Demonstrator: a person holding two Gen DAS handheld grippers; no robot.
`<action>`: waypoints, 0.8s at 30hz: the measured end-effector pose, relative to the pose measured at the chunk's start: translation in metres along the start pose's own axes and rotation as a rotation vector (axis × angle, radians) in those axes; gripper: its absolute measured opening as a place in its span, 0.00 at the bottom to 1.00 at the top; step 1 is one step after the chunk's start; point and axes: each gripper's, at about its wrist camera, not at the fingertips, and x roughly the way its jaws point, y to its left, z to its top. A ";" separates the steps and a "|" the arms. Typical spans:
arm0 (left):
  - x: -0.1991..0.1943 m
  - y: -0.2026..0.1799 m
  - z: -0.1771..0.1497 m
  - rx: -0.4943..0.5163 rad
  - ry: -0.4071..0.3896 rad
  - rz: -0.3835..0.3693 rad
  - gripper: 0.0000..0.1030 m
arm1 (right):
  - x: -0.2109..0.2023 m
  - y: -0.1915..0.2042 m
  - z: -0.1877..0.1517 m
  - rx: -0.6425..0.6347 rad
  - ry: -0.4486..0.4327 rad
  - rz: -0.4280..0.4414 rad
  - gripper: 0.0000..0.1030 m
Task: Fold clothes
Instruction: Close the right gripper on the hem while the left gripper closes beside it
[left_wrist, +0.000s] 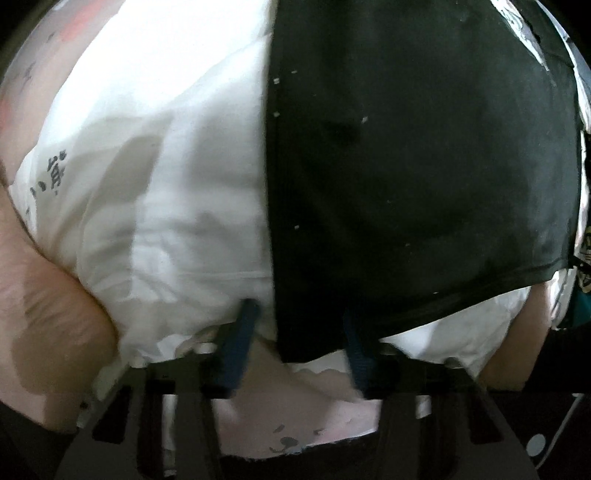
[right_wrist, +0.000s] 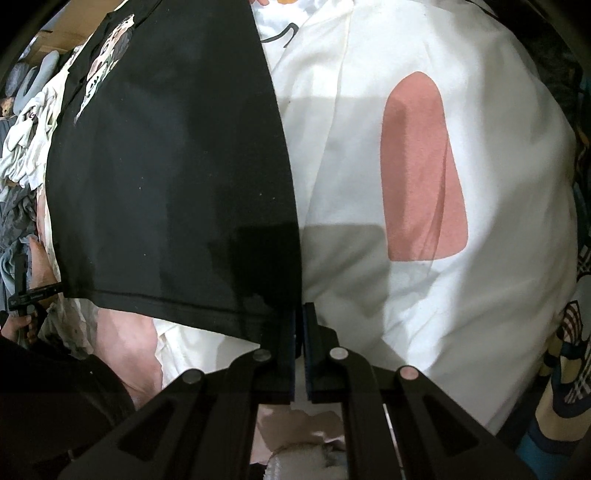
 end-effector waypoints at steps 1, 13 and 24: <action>0.000 0.005 -0.001 -0.033 0.004 -0.029 0.10 | -0.001 0.000 -0.001 0.002 -0.002 0.003 0.03; -0.034 0.010 -0.005 -0.074 0.048 -0.067 0.03 | -0.029 -0.003 -0.010 0.029 -0.014 0.046 0.03; -0.065 0.025 -0.001 -0.115 0.082 -0.042 0.03 | -0.060 -0.002 -0.013 0.001 0.039 0.007 0.02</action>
